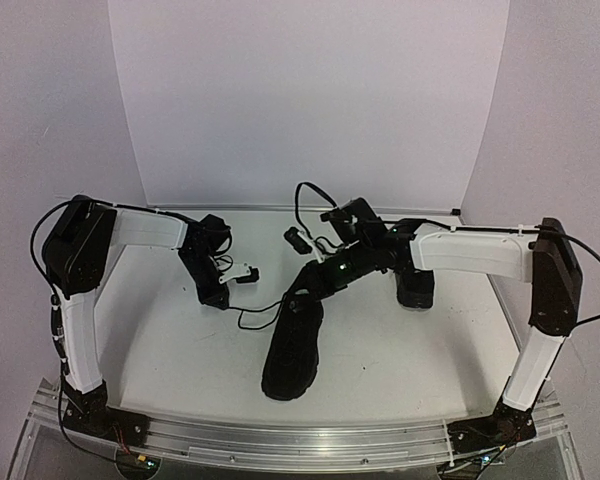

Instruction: Tie the shoes

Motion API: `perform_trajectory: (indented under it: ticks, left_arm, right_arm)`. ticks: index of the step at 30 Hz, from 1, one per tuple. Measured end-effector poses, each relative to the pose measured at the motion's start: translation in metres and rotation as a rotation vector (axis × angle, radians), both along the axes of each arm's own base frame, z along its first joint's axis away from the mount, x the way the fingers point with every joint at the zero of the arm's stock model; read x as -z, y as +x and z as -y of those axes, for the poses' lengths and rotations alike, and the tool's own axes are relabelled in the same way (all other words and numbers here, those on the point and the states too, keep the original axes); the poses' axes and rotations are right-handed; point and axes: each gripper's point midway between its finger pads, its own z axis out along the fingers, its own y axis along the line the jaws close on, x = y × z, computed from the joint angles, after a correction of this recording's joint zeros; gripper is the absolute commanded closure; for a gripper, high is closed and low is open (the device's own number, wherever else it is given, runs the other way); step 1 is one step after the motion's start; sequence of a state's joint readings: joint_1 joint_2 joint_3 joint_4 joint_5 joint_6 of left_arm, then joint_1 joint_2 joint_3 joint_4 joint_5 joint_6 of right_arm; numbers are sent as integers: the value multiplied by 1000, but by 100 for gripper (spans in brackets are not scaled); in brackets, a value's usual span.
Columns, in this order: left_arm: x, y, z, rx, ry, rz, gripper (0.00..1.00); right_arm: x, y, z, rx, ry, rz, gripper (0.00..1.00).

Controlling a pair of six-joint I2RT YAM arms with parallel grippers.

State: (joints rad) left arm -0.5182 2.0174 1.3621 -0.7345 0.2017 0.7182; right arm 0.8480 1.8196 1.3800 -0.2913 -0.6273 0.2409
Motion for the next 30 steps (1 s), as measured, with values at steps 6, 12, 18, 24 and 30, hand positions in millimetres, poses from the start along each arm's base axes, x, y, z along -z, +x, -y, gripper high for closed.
perform_trajectory:
  ticks: [6,12,18,24,30]
  left_arm:
    - [-1,2,-2,-49,8,0,100]
    - [-31,-2,0,-181,-45,76,100]
    - [-130,-31,13,-220,-249,288,100]
    - [-183,-56,24,-230,-366,350,100]
    - [-231,-98,21,-181,-516,365,100]
  right_arm:
    - [0,3,2,8,-1,0,100]
    - [1,5,3,20,-5,-1,100]
    - [2,8,4,39,-13,1,100]
    - [3,12,5,64,-21,2,100]
    - [3,17,7,92,-25,1,100]
